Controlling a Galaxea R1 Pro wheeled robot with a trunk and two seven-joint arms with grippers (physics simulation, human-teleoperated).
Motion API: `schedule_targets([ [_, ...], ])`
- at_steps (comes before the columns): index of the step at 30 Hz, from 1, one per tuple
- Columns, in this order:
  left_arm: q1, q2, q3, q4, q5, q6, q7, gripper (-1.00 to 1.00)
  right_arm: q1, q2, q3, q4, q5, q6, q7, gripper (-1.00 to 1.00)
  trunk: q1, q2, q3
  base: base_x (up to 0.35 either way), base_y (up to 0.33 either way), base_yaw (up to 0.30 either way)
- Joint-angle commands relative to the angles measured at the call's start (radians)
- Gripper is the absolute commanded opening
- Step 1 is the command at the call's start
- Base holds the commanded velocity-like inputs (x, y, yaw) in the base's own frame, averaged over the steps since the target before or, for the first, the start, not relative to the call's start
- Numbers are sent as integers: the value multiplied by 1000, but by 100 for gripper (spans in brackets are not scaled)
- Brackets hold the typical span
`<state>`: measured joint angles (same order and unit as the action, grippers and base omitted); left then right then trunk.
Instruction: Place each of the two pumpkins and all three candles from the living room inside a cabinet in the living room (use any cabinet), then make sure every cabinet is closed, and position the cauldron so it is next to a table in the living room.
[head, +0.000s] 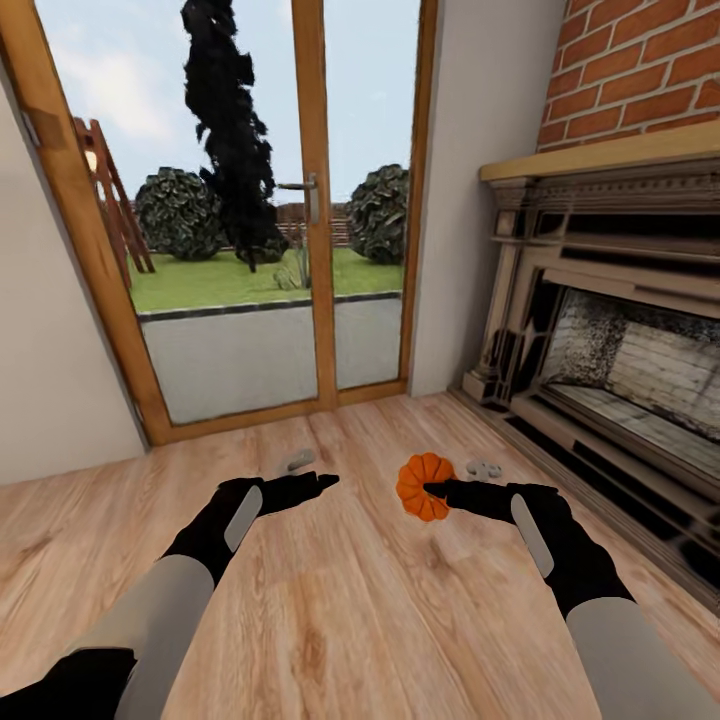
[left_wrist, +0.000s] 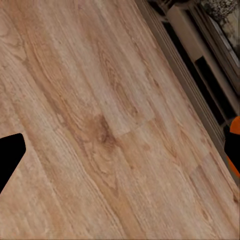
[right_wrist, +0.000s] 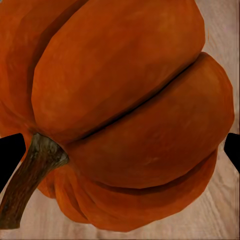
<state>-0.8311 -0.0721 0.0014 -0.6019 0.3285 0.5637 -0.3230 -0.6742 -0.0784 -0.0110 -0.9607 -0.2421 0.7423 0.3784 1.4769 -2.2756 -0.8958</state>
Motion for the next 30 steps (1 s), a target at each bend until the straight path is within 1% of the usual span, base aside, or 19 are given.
schedule_targets([
  [1,0,0,0,-1,6,6,1,100,-1,0,-1,-1,-8,6,2,-100,0,0,0,332,24,-209],
  [14,0,0,2,-1,7,5,1,100,-1,0,-1,-1,-8,6,1,-100,0,0,9,294,167,-260],
  [30,0,-1,2,-1,7,5,2,100,-1,0,-1,-1,-8,8,1,-100,0,0,20,242,213,-272],
])
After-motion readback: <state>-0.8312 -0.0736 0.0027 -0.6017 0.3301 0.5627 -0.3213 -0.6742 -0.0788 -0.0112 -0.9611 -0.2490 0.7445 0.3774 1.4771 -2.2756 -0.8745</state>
